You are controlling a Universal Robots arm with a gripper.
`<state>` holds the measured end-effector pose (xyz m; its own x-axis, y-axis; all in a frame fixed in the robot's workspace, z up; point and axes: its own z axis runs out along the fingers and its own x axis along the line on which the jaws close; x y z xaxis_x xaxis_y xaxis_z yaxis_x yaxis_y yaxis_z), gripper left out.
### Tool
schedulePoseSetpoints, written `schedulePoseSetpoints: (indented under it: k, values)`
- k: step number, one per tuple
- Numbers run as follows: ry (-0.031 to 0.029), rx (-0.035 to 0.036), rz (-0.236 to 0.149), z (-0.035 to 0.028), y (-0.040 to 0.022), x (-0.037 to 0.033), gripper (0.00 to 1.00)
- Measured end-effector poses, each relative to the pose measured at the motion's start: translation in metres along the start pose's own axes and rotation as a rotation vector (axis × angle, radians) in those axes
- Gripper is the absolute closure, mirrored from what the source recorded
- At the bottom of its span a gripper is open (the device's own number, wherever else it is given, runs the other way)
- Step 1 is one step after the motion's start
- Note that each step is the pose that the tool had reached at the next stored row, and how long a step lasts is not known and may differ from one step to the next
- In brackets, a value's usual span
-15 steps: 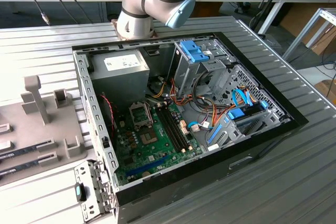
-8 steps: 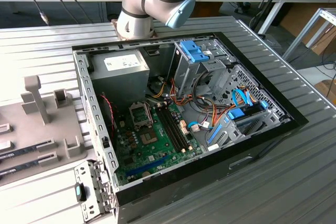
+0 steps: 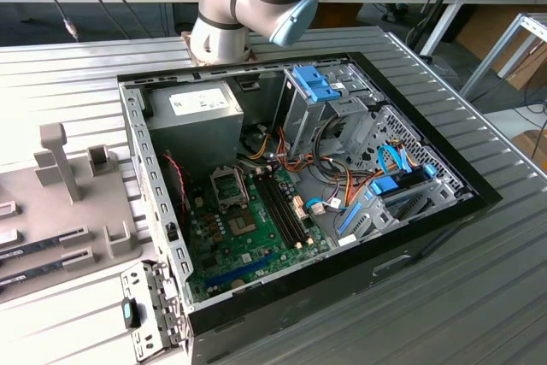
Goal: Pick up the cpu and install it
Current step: 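Pick up the cpu and move it towards the insertion slot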
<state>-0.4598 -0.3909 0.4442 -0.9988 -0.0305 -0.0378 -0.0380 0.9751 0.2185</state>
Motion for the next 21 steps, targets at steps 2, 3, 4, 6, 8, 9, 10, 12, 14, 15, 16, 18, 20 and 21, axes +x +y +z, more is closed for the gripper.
schedulePoseSetpoints:
  k: [2,3,4,6,8,9,10,12,14,15,16,18,20,21]
  values:
    - [-0.0001,-0.0014,0.0,-0.0008,0.0002,0.0,0.53]
    - [-0.0001,-0.0021,0.0,-0.0013,0.0003,-0.0001,0.53]
    - [-0.0001,-0.0031,0.0,-0.0019,0.0004,-0.0001,0.53]
    - [-0.0002,-0.0044,0.0,-0.0028,0.0006,-0.0001,0.53]
    - [-0.0003,-0.0068,0.0,-0.0046,0.001,-0.0002,0.53]
    - [-0.0003,-0.0074,0.0,-0.0051,0.0011,-0.0002,0.53]
    - [-0.0003,-0.008,0.0,-0.0056,0.0012,-0.0002,0.53]
    - [-0.0004,-0.0097,0.0,-0.0067,0.0015,-0.0003,0.53]
    - [-0.0004,-0.0112,0.0,-0.0079,0.0018,-0.0003,0.53]
    - [-0.0005,-0.0122,0.0,-0.0086,0.0019,-0.0003,0.53]
    - [-0.0004,-0.0128,0.0,-0.0091,0.002,-0.0004,0.53]
    - [-0.0005,-0.0142,0.0,-0.0101,0.0023,-0.0004,0.53]
    - [-0.0006,-0.0165,0.0,-0.012,0.0027,-0.0005,0.53]
    - [-0.0006,-0.0173,0.0,-0.0124,0.0028,-0.0005,0.53]
